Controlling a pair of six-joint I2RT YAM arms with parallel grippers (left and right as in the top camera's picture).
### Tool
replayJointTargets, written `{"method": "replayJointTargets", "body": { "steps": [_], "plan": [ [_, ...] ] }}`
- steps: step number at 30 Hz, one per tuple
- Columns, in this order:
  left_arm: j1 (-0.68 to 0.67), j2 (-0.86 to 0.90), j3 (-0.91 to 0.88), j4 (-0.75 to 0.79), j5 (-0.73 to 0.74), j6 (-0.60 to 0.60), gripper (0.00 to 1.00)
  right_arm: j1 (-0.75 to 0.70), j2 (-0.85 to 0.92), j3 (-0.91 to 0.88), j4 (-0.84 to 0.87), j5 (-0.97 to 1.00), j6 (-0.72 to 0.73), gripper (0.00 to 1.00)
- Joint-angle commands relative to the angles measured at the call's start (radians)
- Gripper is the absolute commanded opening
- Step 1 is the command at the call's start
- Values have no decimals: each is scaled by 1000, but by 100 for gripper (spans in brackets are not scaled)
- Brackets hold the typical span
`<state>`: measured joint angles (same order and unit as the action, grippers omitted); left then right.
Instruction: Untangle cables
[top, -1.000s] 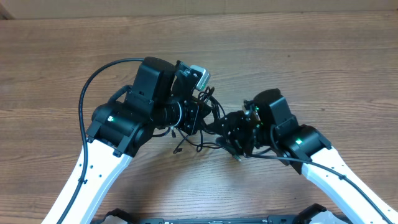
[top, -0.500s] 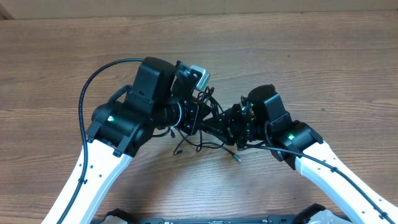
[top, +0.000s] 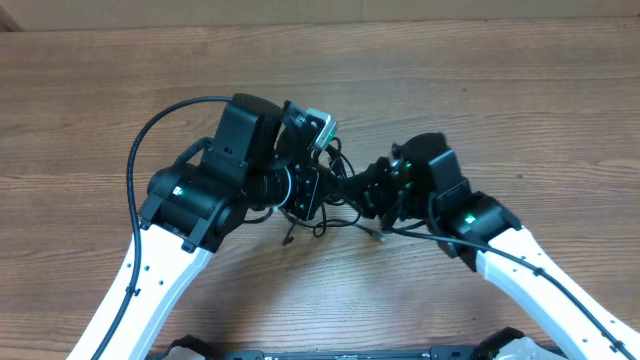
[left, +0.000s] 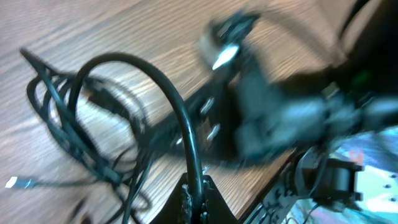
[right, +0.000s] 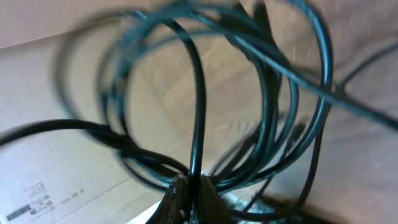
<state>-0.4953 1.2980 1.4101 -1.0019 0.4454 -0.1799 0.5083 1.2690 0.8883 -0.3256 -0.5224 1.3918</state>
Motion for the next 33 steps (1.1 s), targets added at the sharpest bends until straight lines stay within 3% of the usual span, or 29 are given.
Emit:
{"method": "replayJointTargets", "body": {
  "steps": [1,8,15,20,28,33],
  "plan": [
    [5,-24,26,-54,-119,6,4,-108,-85,-1,8,-30,-171,4],
    [5,-24,25,-118,-197,-28,4,-410,-267,-1,-19,-187,-265,4],
    [5,-24,25,-99,-192,-72,4,-580,-354,-1,-280,-192,-387,4],
    [4,-22,25,-69,-187,-117,4,-548,-343,-1,-483,-241,-481,29],
    [4,12,25,-3,-187,-278,4,-388,-295,-1,-584,-238,-468,48],
    [4,62,25,-32,-185,-300,4,-292,-270,-1,-581,-196,-400,49]
  ]
}}
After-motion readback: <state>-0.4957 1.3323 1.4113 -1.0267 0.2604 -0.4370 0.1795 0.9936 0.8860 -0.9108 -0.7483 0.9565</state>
